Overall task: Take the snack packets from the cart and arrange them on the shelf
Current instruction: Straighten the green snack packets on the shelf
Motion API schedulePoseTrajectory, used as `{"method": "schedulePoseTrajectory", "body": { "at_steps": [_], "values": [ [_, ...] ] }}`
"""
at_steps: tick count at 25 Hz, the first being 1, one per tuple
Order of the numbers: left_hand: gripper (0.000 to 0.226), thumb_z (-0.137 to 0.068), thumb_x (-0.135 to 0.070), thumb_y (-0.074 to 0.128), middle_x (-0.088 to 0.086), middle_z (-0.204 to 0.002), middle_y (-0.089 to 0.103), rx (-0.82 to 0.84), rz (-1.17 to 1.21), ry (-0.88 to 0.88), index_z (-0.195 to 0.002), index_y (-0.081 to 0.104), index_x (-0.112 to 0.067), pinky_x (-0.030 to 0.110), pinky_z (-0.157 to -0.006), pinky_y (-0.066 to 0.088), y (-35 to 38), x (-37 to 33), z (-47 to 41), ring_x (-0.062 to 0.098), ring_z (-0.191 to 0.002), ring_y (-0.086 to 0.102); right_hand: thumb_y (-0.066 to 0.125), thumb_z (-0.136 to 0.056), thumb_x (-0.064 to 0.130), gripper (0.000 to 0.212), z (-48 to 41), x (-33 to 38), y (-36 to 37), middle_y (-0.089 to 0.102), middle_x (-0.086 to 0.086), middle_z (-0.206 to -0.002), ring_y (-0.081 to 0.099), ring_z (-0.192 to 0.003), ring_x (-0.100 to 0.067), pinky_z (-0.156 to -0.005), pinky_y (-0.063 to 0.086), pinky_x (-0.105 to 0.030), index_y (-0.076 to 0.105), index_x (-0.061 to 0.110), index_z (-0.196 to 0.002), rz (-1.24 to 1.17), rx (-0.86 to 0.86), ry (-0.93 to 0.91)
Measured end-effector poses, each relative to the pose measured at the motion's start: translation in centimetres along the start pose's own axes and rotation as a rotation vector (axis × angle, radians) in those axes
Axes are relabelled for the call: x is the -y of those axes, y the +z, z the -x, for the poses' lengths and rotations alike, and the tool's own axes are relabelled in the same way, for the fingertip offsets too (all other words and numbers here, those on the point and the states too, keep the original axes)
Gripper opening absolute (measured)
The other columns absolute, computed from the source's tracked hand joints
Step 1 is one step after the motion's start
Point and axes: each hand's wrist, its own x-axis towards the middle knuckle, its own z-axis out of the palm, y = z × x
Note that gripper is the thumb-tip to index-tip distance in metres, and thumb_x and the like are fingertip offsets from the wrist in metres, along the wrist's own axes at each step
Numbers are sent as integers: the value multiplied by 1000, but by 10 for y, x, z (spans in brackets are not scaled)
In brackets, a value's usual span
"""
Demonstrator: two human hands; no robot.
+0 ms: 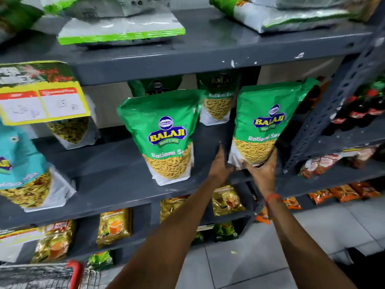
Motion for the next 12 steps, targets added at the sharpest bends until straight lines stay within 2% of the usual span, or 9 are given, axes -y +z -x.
{"method": "schedulePoseTrajectory", "body": {
  "at_steps": [2, 5, 10, 12],
  "values": [
    [85, -74, -14, 72, 19, -145, 41, 35, -29, -12, -144, 24, -8, 34, -100, 38, 10, 3, -19, 33, -131, 43, 87, -58, 25, 106, -19, -9, -15, 39, -8, -146, 40, -133, -21, -111, 33, -36, 24, 15, -142, 8, 114, 11],
    [63, -78, -10, 70, 21, -135, 52, -20, -75, 28, -134, 41, -1, 23, -88, 38, 25, 0, -31, 32, -125, 49, 88, -57, 23, 100, -36, -20, -27, 46, -7, -141, 45, -127, -20, -105, 37, -32, 31, 17, -138, 10, 117, 7],
    [61, -77, -13, 72, 20, -129, 58, -11, -65, 80, -131, 44, -3, 20, -82, 40, 30, 2, -39, 33, -117, 56, 88, -58, 21, 101, -38, -26, -27, 46, -7, -140, 44, -124, -16, -99, 34, -25, 28, 17, -139, -22, 81, -12],
    [64, -77, -15, 72, 19, -131, 57, 13, -76, 58, -133, 42, -5, 25, -87, 43, 30, 3, -40, 33, -118, 55, 88, -56, 27, 105, -37, -26, -27, 43, -8, -142, 42, -128, -19, -102, 35, -28, 26, 18, -140, 22, 76, -27]
  ]
}}
